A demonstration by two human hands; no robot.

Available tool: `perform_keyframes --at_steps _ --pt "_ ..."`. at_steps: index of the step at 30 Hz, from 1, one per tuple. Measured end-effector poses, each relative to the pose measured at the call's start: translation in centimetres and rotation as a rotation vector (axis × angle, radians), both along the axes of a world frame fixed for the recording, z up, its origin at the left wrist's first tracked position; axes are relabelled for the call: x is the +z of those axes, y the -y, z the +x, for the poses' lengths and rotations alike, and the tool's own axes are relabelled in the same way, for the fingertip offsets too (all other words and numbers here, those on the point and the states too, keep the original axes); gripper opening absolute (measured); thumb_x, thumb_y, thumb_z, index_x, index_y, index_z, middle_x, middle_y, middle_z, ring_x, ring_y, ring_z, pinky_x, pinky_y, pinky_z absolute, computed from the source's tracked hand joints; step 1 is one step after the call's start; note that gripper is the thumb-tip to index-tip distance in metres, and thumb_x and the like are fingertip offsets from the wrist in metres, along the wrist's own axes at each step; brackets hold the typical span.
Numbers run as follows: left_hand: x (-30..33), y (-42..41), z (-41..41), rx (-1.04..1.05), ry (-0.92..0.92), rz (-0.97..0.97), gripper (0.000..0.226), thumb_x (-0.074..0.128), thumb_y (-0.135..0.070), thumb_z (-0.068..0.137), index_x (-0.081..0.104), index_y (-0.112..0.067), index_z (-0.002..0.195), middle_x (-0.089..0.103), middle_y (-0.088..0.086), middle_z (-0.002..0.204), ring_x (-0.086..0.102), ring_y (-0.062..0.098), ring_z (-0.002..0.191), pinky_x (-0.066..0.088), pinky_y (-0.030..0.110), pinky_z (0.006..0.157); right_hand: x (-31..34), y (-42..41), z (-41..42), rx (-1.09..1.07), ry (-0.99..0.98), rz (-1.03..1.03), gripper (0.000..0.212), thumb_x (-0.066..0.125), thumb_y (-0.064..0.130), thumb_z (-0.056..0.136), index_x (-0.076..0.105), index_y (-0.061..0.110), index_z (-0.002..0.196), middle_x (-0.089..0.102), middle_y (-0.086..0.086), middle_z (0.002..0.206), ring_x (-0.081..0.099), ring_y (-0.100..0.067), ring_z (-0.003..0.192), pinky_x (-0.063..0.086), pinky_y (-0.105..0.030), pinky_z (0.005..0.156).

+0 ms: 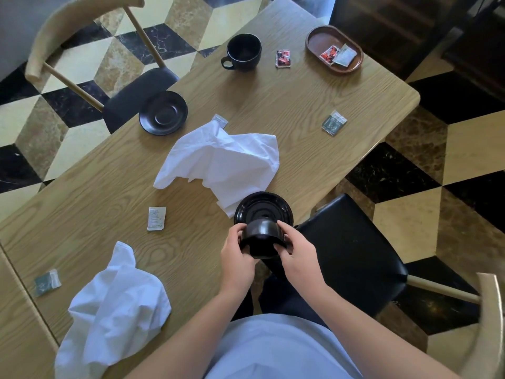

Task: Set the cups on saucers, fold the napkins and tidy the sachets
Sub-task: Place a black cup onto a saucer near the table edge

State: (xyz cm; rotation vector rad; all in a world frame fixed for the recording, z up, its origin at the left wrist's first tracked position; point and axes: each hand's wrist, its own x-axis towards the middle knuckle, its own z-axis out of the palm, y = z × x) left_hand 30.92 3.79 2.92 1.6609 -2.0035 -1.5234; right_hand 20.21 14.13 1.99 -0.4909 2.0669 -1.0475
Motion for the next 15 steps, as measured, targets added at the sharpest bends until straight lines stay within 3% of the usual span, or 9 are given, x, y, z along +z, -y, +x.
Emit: perform_keyframes --at_steps 3,5,8,12,15 --pt "-0.4 1.3 -1.3 0.011 0.053 -0.007 0.055 0.047 0.01 0.087 0.059 -0.023 0.13 0.067 -0.003 0.119 0.062 0.014 0.11 0.053 0.03 0.094 -0.4 1.4 -1.6 -0.034 0.051 0.026 0.039 0.064 0.009 0.094 0.063 0.025 0.13 0.069 0.02 0.105 0.064 0.012 0.099 0.053 -0.01 0.087" --pt "-0.7 2.3 -1.9 0.003 0.103 0.01 0.05 0.047 0.006 0.092 0.059 -0.019 0.134 0.068 0.0 0.123 0.062 0.017 0.114 0.053 0.038 0.099 -0.8 2.1 -2.5 -0.033 0.063 0.067 0.035 0.067 0.013 0.093 0.064 0.025 0.126 0.069 0.018 0.104 0.065 0.008 0.095 0.055 -0.017 0.089" --pt "-1.1 3.6 -2.6 -0.031 0.162 0.04 0.046 0.049 0.001 0.095 0.059 -0.017 0.137 0.068 0.002 0.124 0.065 0.02 0.111 0.057 0.042 0.095 -1.3 3.0 -3.5 -0.005 0.095 0.125 0.039 0.068 0.021 0.094 0.062 0.018 0.132 0.07 0.005 0.12 0.065 -0.009 0.11 0.053 -0.026 0.095" --pt "-1.5 4.5 -3.5 -0.052 0.196 0.06 0.043 0.051 -0.001 0.096 0.061 -0.016 0.135 0.069 0.002 0.122 0.065 0.021 0.112 0.055 0.034 0.093 -1.6 3.9 -4.3 0.013 0.103 0.169 0.039 0.064 0.023 0.096 0.062 0.016 0.134 0.07 0.0 0.126 0.064 -0.016 0.116 0.055 -0.038 0.099" --pt "-1.7 4.7 -3.8 -0.05 0.18 0.079 0.036 0.051 -0.003 0.097 0.067 -0.016 0.127 0.072 0.001 0.113 0.066 0.021 0.105 0.056 0.036 0.09 -1.9 4.4 -4.8 0.021 0.089 0.196 0.036 0.063 0.024 0.097 0.063 0.015 0.132 0.07 -0.001 0.123 0.066 -0.019 0.112 0.056 -0.042 0.096"
